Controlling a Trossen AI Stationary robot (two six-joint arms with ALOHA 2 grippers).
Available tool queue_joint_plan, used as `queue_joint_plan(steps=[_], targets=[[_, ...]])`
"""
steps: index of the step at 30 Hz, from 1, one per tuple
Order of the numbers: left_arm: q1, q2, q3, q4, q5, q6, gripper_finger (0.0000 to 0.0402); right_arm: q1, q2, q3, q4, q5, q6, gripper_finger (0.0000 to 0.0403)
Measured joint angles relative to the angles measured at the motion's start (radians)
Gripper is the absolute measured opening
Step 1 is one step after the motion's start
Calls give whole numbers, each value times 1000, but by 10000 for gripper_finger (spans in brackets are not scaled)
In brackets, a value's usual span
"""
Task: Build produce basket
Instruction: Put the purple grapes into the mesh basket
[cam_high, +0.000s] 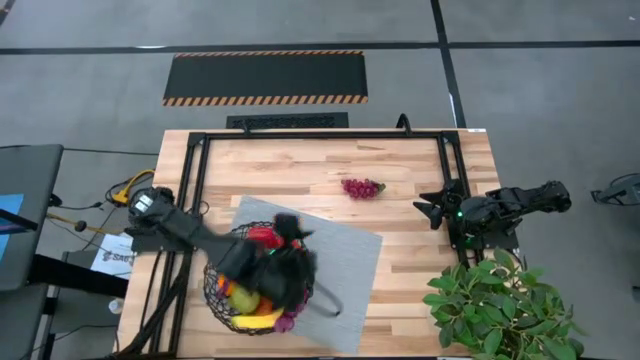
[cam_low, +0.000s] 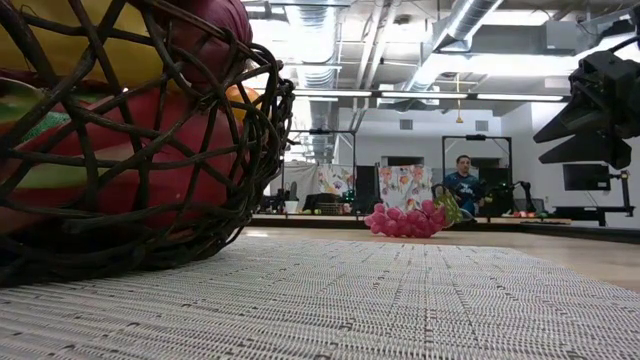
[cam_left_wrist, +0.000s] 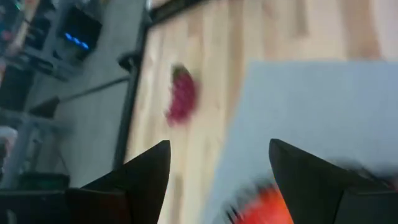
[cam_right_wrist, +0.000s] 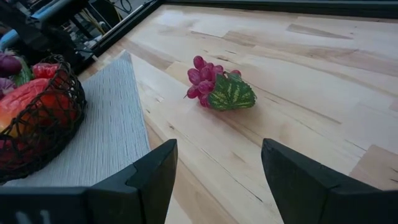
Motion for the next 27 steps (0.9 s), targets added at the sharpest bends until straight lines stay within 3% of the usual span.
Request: queue_joint_plan(steps=[4, 11, 21, 27], targets=[[142, 0, 0, 261, 79, 273, 256, 0, 0, 0, 0, 0, 0, 255], [367, 19, 2, 555, 468, 511, 256, 0, 0, 0, 0, -1, 0, 255], [584, 254, 0, 709, 646, 580, 256, 0, 14, 0, -3, -4, 1, 255], [662, 404, -2, 782, 683, 571, 256, 0, 14, 0, -5, -4, 1, 255]])
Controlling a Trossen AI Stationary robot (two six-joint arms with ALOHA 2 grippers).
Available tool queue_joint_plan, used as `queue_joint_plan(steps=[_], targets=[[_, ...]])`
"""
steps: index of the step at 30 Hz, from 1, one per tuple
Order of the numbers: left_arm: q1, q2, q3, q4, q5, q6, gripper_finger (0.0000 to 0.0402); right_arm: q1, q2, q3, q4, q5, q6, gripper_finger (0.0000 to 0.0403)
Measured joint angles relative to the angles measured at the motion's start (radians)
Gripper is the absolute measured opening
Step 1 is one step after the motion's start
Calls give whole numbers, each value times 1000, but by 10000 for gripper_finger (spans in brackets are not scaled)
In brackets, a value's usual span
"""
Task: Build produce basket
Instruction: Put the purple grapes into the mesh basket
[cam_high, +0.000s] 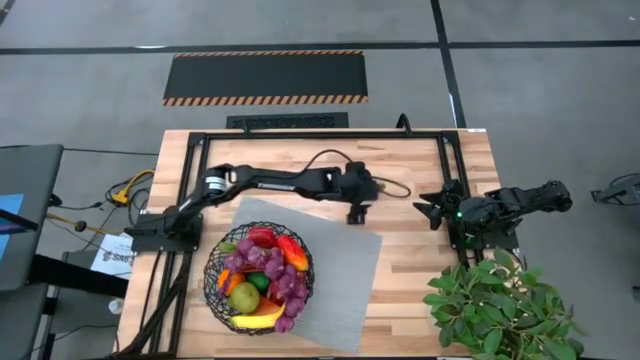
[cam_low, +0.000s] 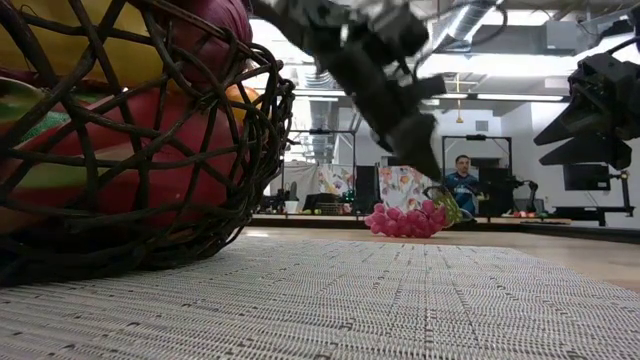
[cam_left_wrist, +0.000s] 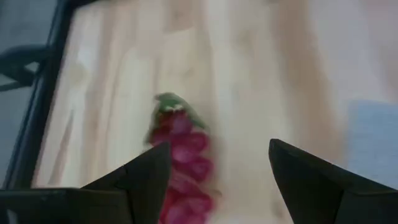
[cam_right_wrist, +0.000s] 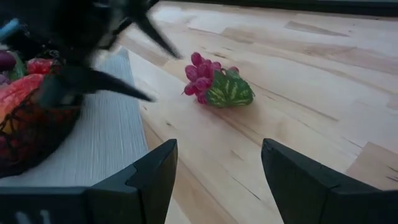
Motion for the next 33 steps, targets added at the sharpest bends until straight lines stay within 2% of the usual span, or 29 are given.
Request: queue_joint_plan(steps=[4, 9, 15, 20, 24, 33], targets=[[36, 64, 2, 59, -11, -25, 256, 0, -1, 0, 4, 0, 0, 255], [66, 111, 2, 104, -100, -115, 256, 0, 0, 0, 1, 0, 0, 255], [80, 150, 3, 109, 7, -133, 256, 0, 0, 0, 2, 1, 0, 255], [74, 153, 4, 94, 9, -136, 248, 0, 0, 0, 4, 2, 1, 255], [71, 144, 4, 86, 9, -169, 204, 0, 0, 0, 2, 3, 5, 255], [60, 136, 12, 58, 9, -228, 59, 0, 0, 0, 2, 4, 8, 255]])
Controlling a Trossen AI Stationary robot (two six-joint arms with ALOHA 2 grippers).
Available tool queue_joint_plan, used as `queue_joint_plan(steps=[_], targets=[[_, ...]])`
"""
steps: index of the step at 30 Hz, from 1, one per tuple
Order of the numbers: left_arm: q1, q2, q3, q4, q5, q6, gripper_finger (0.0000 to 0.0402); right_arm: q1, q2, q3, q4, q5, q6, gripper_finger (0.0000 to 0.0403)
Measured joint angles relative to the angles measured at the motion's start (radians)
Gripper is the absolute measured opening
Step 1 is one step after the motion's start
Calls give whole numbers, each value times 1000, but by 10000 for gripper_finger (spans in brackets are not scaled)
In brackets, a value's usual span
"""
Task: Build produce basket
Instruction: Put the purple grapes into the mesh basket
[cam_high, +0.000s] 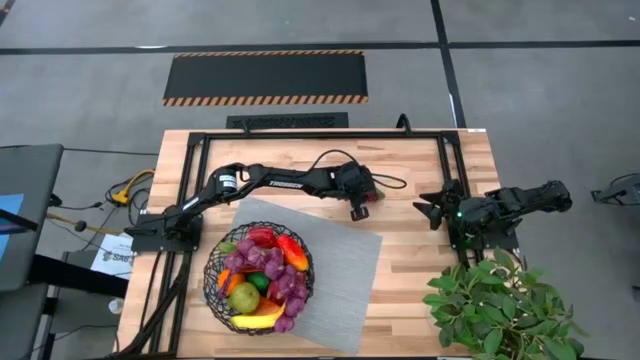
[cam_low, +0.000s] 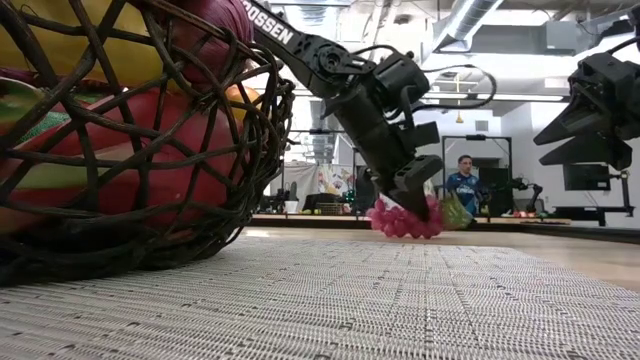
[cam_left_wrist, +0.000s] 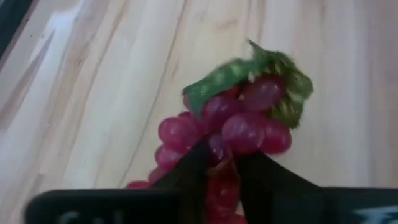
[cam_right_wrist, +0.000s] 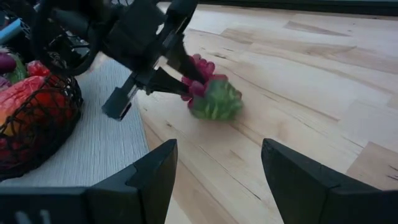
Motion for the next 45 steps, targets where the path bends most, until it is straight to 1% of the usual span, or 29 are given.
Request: queue_joint_plan(steps=[3, 5, 10, 14, 21, 25, 31, 37, 41, 45], targets=[[-16, -11, 0, -10, -1, 9, 19, 0, 0, 0, 0, 0, 0, 255], [-27, -22, 0, -4, -17, 16, 7, 0, 0, 0, 0, 0, 0, 255], [-52, -51, 0, -22, -56, 32, 10, 0, 0, 0, 0, 0, 0, 255], [-74, -90, 0, -43, -78, 38, 3, 0, 0, 0, 0, 1, 1, 255], [-133, -198, 0, -132, -128, 37, 1, 0, 0, 0, -2, 1, 17, 255], [-182, -280, 0, -175, -160, 36, 0, 0, 0, 0, -1, 1, 18, 255], [-286, -415, 1, -339, -170, -9, 0, 0, 0, 0, -2, 1, 18, 255], [-438, -551, 1, -523, -196, -132, 0, 0, 0, 0, -5, 1, 17, 255], [-552, -617, 1, -623, -258, -231, 0, 0, 0, 0, -5, 2, 15, 255], [-653, -665, 1, -725, -373, -342, 0, 0, 0, 0, -7, 2, 16, 255]])
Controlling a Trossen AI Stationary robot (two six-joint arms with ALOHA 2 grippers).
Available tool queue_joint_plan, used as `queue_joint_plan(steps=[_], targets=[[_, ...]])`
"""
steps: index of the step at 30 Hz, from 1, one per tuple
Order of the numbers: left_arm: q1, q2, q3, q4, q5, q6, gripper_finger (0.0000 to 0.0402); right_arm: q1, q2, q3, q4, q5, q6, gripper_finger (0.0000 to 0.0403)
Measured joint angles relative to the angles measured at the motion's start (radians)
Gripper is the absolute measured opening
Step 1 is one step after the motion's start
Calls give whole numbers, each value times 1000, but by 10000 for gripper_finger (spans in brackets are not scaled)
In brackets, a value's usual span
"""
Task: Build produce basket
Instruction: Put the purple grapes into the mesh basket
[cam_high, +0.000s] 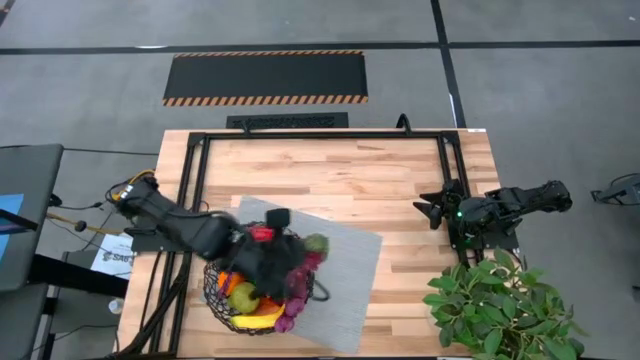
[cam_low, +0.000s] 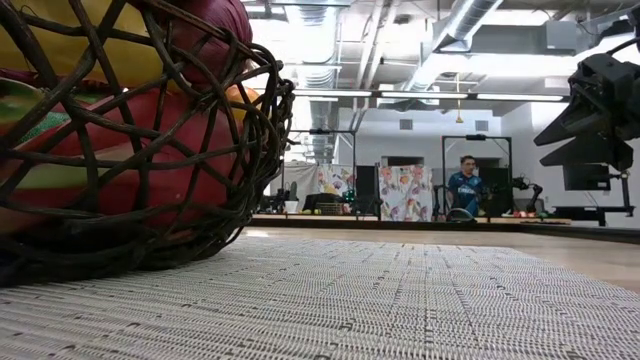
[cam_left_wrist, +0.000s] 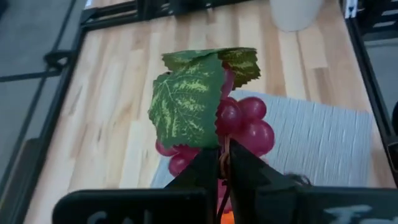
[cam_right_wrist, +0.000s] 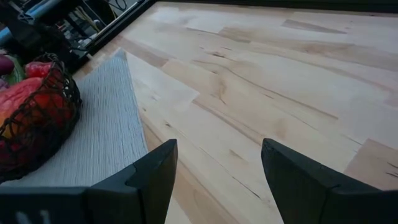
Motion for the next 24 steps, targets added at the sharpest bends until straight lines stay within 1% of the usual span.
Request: queue_joint_plan(steps=[4, 16, 20, 24], targets=[[-78, -33, 0, -104, -83, -112, 0, 0, 0, 0, 4, 0, 0, 255], [-314, -47, 0, -287, -107, -188, 0, 0, 0, 0, 4, 0, 19, 255], [-370, -47, -2, -385, -190, -313, 0, 0, 0, 0, 4, 0, 19, 255], [-394, -48, -38, -463, -193, -451, 0, 0, 0, 0, 4, 0, 21, 255]])
